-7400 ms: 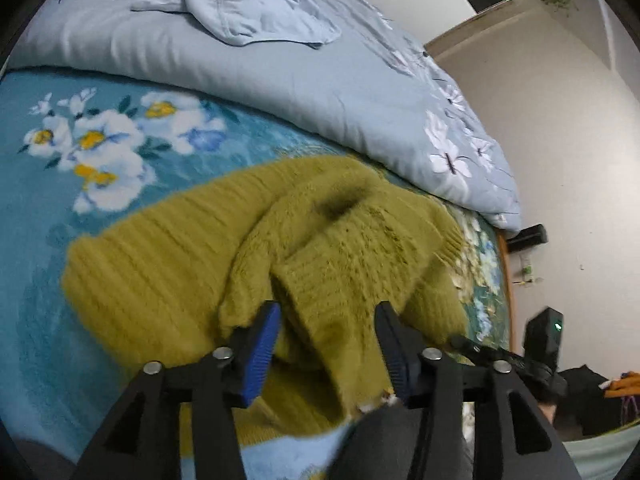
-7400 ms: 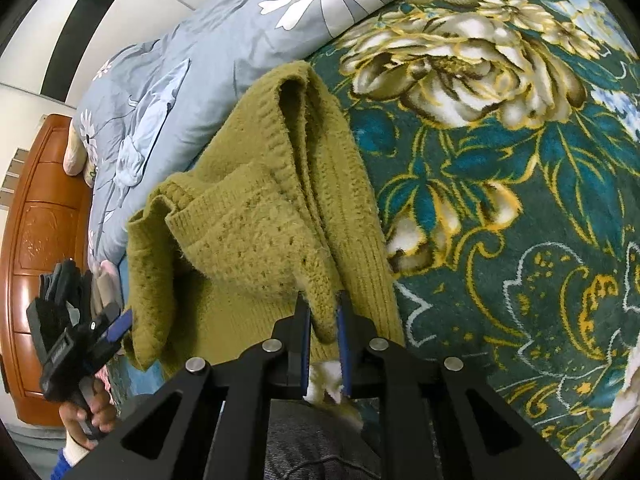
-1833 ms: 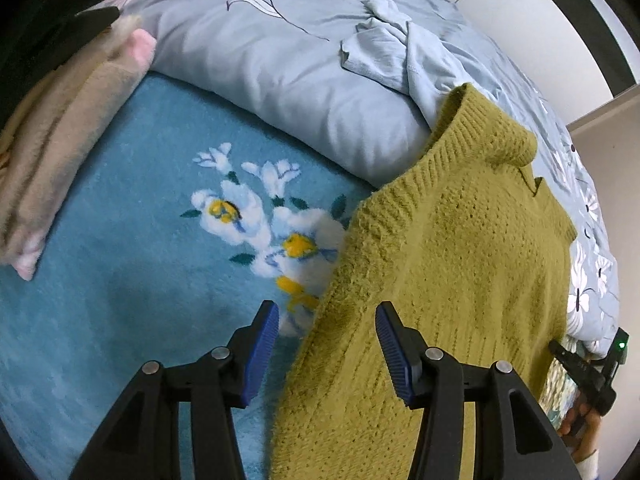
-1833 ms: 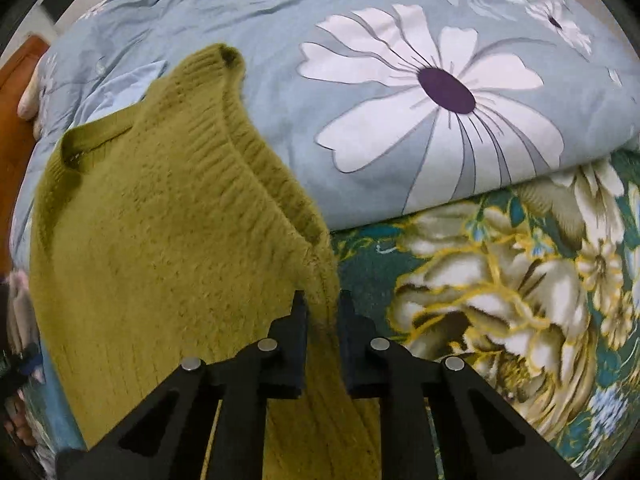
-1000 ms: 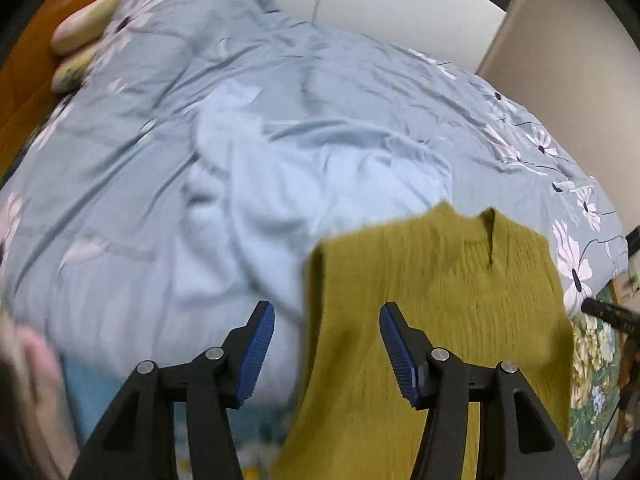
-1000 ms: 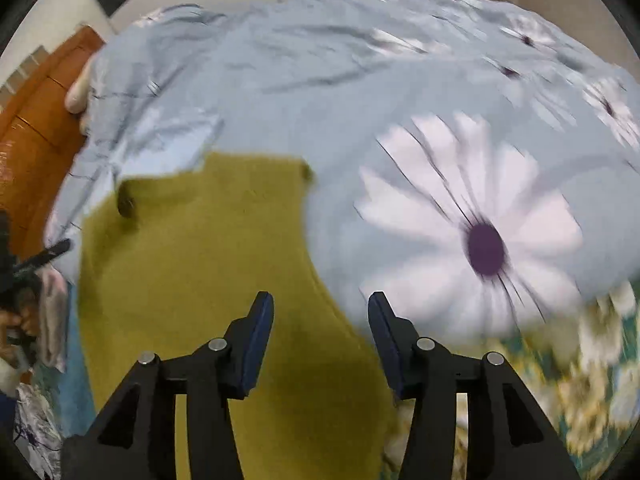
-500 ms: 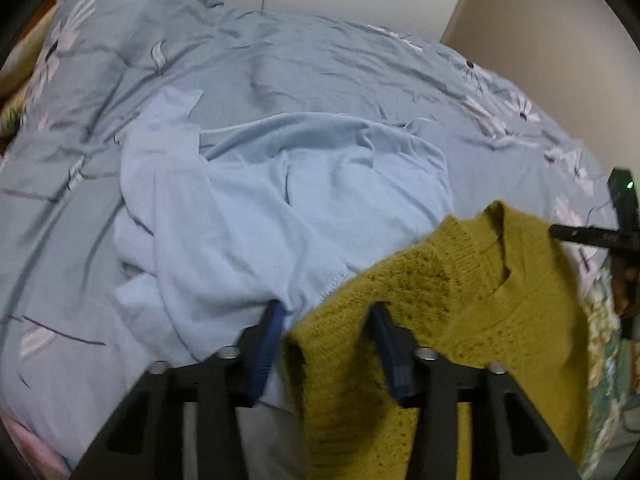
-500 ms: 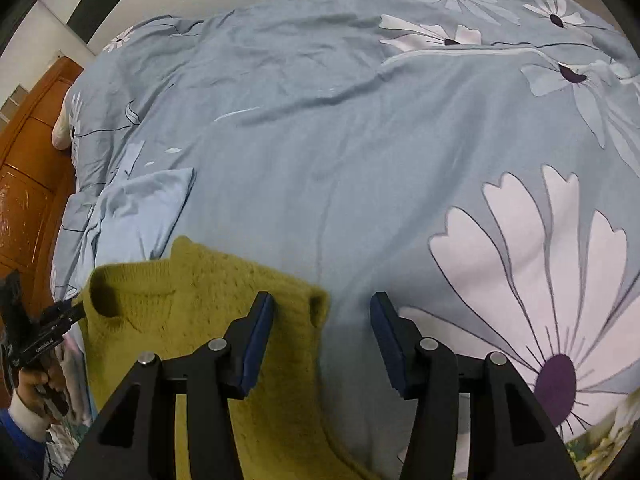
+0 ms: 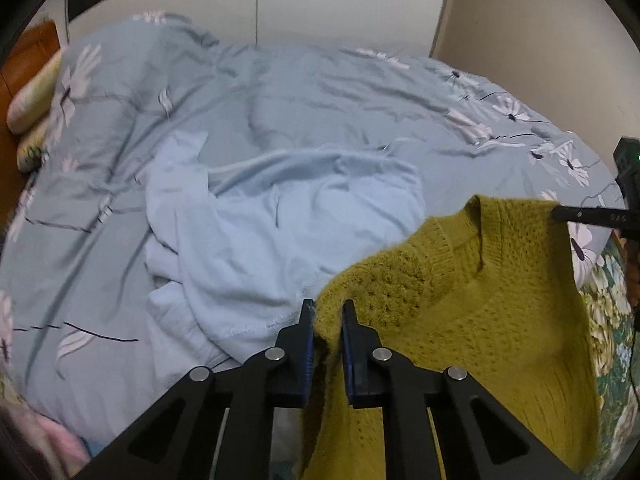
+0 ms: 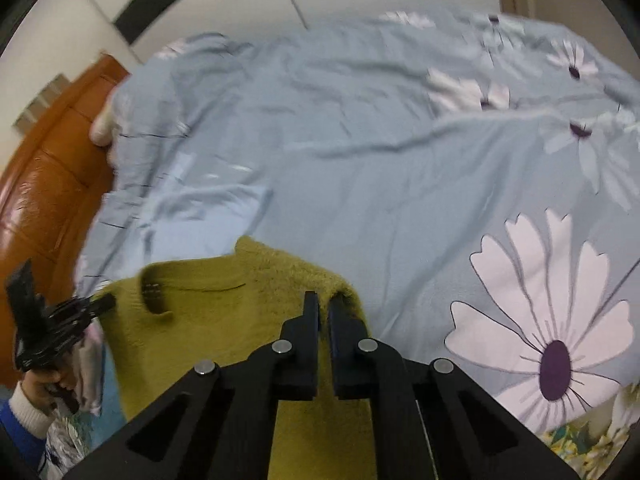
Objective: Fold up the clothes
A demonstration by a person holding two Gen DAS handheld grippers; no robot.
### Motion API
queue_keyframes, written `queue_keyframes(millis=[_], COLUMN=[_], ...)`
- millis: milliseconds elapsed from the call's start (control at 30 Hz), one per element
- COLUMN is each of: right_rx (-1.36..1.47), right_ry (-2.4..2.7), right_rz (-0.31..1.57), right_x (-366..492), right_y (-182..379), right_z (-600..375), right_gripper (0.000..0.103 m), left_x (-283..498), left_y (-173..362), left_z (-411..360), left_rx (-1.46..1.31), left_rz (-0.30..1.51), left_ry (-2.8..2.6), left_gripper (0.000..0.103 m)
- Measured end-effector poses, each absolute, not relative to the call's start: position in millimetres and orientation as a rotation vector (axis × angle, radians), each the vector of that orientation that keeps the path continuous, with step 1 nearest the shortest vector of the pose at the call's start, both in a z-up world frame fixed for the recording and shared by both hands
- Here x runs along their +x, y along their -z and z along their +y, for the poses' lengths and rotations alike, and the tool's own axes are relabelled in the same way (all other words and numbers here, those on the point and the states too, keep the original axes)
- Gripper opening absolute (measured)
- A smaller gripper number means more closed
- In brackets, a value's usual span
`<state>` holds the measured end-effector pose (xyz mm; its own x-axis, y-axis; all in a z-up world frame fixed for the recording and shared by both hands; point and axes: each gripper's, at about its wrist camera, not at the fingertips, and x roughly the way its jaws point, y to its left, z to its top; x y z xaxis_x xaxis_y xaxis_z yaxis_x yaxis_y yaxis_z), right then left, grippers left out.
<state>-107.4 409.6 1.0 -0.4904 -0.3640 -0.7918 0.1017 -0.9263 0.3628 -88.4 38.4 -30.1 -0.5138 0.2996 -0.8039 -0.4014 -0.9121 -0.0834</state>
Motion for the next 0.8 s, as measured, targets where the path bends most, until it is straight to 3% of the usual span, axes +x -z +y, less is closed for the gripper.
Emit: queue_keyframes(millis=[400, 633, 800], right_rx=[1.200, 1.411, 1.509], right_ry=[2.527, 2.509, 2.464], right_rz=[-0.662, -0.782, -0.881], right_x=[75.9, 178.0, 205.4], right_y=[-44.3, 6.8, 32.2], right_z=[445.5, 462.2, 464.9], right_gripper=[0.004, 0.004, 0.004], left_x=[71.8, 162.0, 205.2], left_y=[-26.0, 21.6, 64.4], left_z=[20.8, -1.5, 0.1], left_rx=[-1.052, -1.275, -1.480], left_rz=[0.153, -0.108, -0.155], left_ry=[-2.488, -2.433, -2.389], left_gripper=[0.013, 0.013, 0.016])
